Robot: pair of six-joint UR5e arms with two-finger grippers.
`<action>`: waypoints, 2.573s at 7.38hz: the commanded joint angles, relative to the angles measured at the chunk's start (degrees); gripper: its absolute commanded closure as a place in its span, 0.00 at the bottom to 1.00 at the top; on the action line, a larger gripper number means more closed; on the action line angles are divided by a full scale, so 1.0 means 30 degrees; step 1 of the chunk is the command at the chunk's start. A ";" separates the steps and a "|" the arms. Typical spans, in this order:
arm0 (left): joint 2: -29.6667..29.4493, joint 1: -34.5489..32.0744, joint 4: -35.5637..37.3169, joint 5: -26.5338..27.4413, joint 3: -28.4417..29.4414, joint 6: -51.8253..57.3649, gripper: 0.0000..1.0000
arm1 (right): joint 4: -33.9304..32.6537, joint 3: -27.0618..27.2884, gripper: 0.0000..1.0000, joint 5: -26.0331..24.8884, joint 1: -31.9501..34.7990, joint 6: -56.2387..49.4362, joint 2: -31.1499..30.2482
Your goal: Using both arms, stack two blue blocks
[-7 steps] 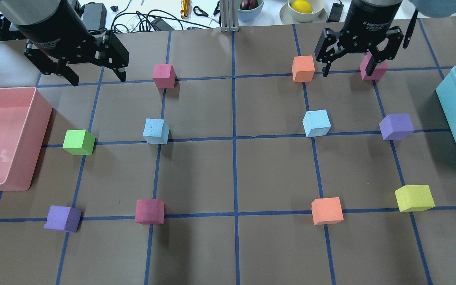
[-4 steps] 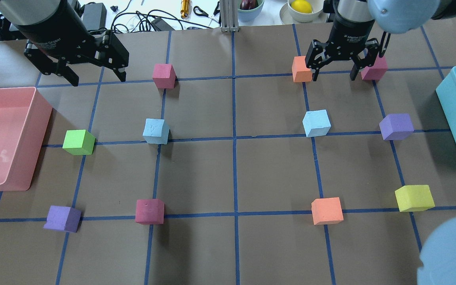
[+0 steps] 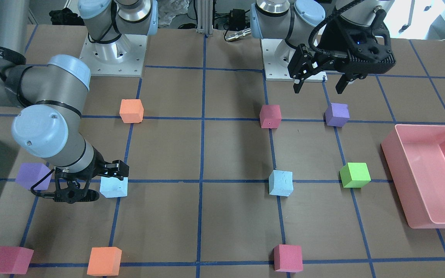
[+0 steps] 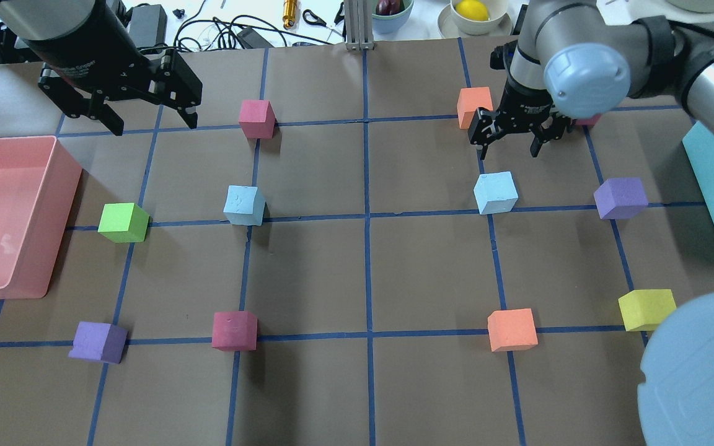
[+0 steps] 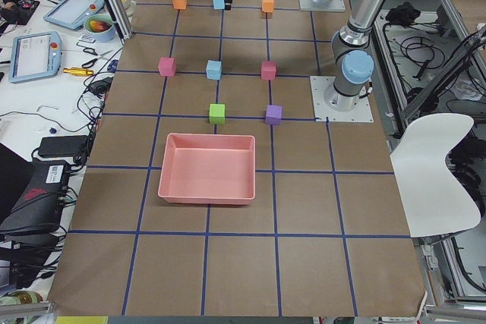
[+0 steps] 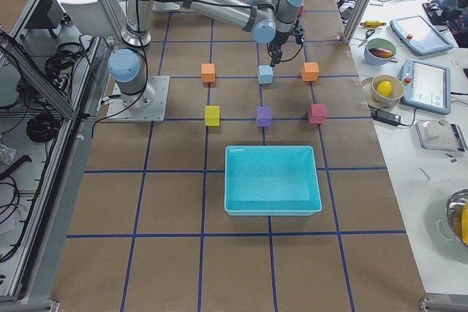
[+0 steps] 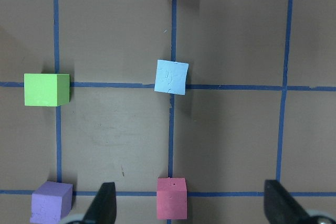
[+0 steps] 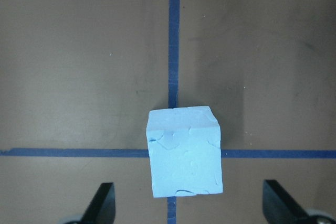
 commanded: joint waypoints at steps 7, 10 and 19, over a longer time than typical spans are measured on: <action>-0.0425 -0.0030 0.0328 -0.0029 -0.0644 -0.0053 0.00 | -0.5677 0.2634 0.89 -0.0033 -0.0284 0.0169 0.1483; -0.2093 -0.0030 0.4935 -0.0118 -0.3181 0.0326 0.00 | -0.5097 0.0453 1.00 0.0290 -0.0081 0.1338 0.1249; -0.7662 0.0176 1.3308 0.0880 -0.7179 0.2615 0.00 | -0.0638 -1.1689 1.00 0.1696 0.5193 0.7557 0.8158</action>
